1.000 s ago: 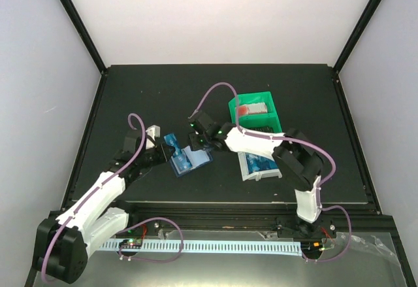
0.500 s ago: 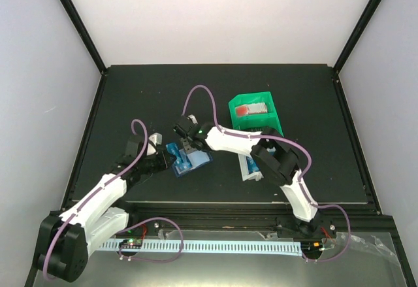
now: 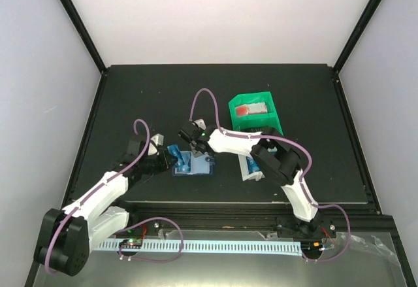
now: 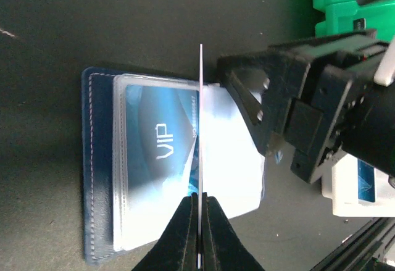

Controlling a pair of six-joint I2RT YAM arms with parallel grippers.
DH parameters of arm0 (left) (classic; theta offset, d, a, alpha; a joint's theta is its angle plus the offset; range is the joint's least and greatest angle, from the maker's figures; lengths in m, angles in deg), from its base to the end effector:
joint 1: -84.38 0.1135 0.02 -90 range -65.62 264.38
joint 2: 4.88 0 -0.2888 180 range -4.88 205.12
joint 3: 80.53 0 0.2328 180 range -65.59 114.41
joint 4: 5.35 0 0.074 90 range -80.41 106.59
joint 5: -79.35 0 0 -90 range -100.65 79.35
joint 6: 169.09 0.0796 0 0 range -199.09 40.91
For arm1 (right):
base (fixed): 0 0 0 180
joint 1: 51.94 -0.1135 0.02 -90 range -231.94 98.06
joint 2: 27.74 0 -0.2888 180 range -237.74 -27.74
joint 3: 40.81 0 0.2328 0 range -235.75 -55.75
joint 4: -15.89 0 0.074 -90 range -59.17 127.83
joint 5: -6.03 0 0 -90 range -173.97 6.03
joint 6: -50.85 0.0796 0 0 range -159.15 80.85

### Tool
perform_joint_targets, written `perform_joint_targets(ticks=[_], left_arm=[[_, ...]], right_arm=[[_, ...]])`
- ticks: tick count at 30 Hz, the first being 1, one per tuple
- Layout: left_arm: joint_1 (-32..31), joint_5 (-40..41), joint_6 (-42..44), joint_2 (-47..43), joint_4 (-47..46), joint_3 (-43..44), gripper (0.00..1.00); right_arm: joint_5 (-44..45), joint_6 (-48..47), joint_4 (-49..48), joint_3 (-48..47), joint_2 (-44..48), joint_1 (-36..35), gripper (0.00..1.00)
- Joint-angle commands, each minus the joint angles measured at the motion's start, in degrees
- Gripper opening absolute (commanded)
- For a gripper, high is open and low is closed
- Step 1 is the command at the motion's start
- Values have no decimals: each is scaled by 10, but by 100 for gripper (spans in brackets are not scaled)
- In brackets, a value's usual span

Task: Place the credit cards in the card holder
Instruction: Insert the credit card into the card holder.

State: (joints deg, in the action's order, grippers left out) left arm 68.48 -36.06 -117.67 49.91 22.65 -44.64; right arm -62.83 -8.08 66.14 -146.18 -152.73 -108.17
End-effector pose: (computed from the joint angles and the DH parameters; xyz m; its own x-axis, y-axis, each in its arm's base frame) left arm 0.1574 -0.0804 0.1675 -0.8791 -0.3353 -0.3388 -0.0240 0.7411 -0.6710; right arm 0.2773 0.3630 0.1327 -0.8116 -0.3477 -0.4695 -0.3357 0.9353 -0.1124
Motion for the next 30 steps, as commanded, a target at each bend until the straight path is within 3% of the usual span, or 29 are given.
perform_joint_targets(ticks=[1,6,11,21,30], left_arm=[[3,-33,-2,7,-37,-11,2],[3,-67,1,12,-59,-14,2],[3,-73,35,12,-15,9,2],[3,-67,61,30,18,25,2],[3,-91,93,73,16,41,2]], right_arm=[[11,48,9,65,44,1,61],[11,56,0,64,67,2,60],[18,49,-2,51,119,2,61],[-98,94,-45,225,246,-31,58],[-119,124,-58,268,229,-56,57]])
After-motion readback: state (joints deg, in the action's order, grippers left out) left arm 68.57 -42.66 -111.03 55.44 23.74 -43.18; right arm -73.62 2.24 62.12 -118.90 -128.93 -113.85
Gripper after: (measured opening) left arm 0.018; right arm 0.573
